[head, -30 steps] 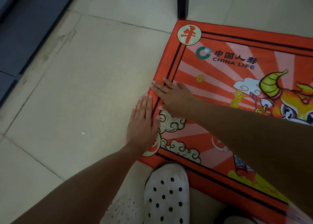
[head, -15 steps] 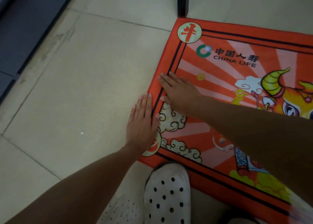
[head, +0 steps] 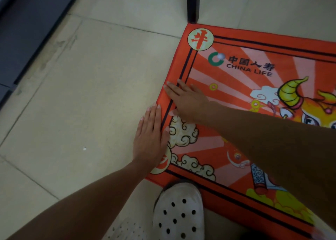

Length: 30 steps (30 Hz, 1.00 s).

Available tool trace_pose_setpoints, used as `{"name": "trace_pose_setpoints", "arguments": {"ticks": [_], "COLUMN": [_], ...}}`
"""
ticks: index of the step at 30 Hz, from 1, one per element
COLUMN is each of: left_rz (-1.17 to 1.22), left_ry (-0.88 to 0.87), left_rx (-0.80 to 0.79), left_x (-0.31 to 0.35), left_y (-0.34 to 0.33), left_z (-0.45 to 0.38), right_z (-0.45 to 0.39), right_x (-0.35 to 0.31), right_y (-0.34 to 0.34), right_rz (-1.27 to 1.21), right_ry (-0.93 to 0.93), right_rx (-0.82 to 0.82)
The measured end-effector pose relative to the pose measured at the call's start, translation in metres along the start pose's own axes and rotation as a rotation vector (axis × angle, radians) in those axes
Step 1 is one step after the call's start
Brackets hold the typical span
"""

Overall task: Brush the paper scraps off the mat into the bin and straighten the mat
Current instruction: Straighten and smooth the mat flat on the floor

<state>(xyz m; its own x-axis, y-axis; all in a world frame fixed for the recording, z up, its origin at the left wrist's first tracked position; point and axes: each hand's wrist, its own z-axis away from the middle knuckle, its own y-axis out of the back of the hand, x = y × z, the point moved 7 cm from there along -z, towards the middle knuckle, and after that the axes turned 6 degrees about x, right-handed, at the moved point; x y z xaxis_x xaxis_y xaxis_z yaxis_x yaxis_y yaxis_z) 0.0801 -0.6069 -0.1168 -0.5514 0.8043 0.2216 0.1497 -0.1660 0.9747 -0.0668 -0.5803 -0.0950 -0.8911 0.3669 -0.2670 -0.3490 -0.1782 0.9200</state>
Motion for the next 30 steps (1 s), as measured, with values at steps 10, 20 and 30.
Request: {"name": "trace_pose_setpoints", "arguments": {"ticks": [10,20,30], "left_rz": [-0.022,0.034,0.062], "left_ry": [0.007,-0.07,-0.138], "left_rx": [-0.015,-0.022,-0.049], "left_x": [0.001,0.005,0.013], "left_y": [0.0,-0.003,-0.009], "left_z": [0.001,-0.037,-0.104], "right_z": [-0.016,-0.016,-0.04], "right_x": [0.003,0.01,0.035], "right_y": [0.011,0.008,0.029], "right_rz": [-0.016,-0.005,0.003], "right_ry": [-0.049,-0.005,-0.09], "right_rx": [-0.104,0.034,-0.024]}}
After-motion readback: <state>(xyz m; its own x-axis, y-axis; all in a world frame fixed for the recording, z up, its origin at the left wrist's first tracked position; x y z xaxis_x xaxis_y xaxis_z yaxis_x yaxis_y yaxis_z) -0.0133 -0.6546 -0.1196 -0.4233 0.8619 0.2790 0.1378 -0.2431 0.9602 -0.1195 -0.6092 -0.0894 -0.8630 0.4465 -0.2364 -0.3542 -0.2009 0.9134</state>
